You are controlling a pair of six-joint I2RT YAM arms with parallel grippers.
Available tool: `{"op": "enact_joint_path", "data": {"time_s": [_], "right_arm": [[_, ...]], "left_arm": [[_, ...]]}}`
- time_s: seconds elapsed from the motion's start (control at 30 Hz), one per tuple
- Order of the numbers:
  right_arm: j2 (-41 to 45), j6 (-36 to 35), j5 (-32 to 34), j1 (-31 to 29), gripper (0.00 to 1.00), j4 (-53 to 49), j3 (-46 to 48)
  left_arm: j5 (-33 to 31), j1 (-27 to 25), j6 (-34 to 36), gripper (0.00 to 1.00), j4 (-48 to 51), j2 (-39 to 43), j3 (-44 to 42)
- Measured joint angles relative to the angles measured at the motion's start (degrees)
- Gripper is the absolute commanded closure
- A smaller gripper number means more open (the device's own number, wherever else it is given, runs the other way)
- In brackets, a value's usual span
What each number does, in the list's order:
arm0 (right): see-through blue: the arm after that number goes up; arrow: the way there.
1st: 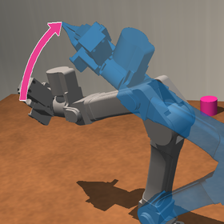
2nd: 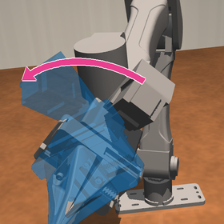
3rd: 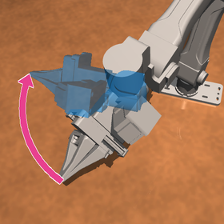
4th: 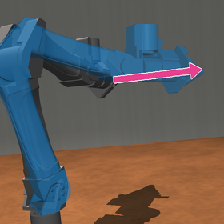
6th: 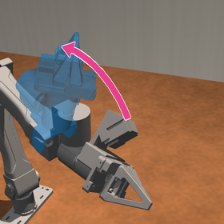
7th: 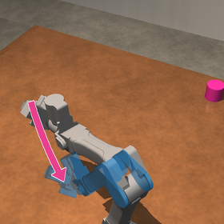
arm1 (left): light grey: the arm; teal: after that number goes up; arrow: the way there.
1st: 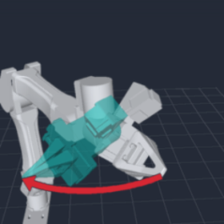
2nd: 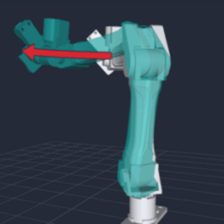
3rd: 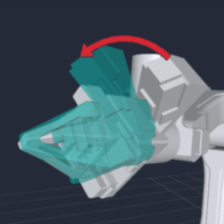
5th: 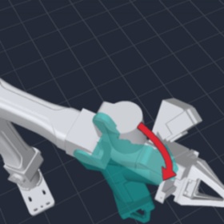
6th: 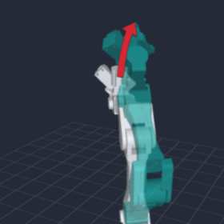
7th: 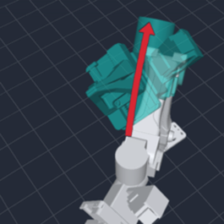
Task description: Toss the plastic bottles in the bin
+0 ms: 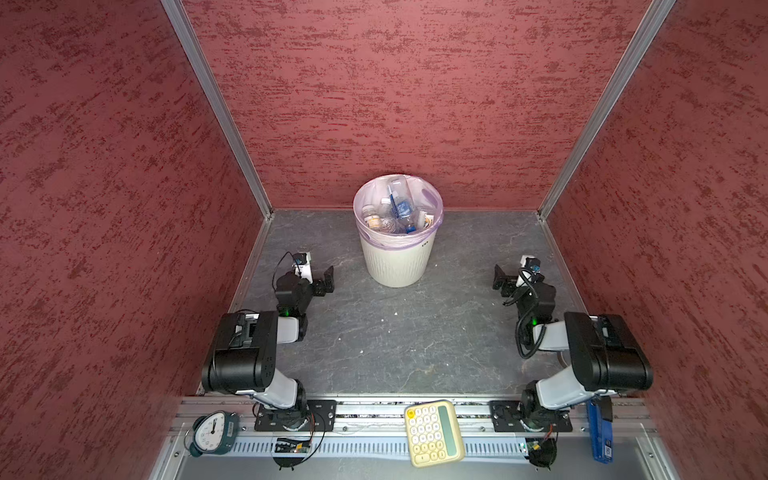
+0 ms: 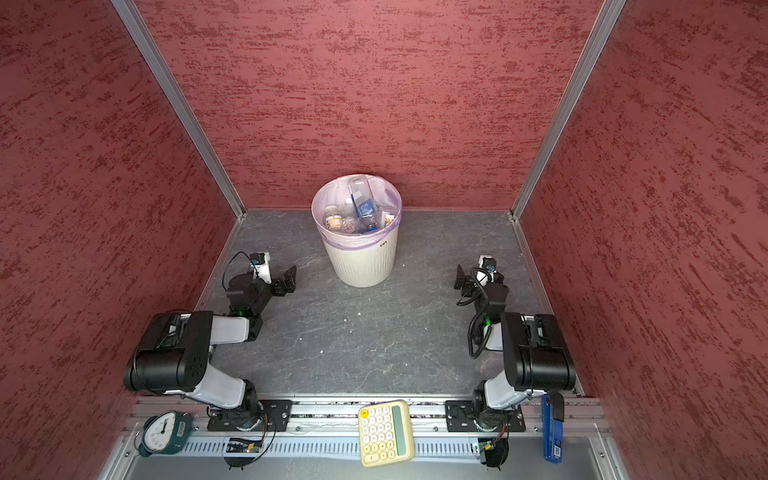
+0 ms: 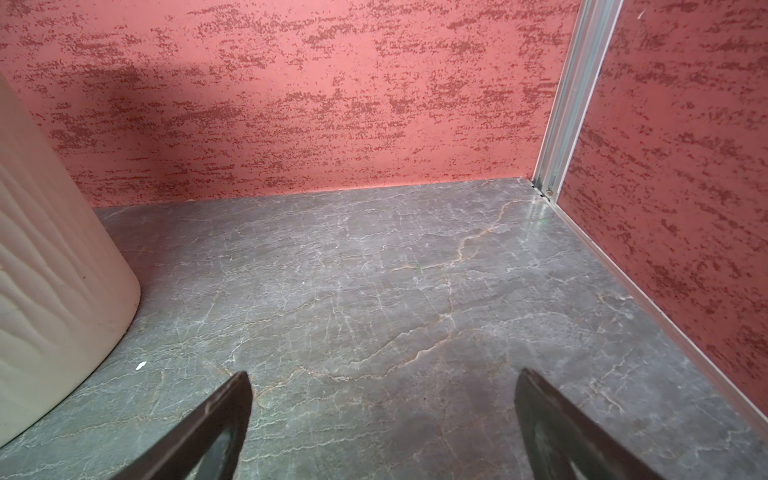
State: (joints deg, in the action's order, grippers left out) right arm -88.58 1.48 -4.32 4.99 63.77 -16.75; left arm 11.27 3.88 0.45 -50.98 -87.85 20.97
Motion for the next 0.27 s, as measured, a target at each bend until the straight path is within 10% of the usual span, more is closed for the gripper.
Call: {"op": "enact_joint_path", "data": {"time_s": [0.27], "right_arm": [[0.0, 0.04, 0.0, 0.0, 0.01, 0.31, 0.0]], "left_arm": [[0.0, 0.02, 0.02, 0.01, 0.0, 0.0, 0.0]]}}
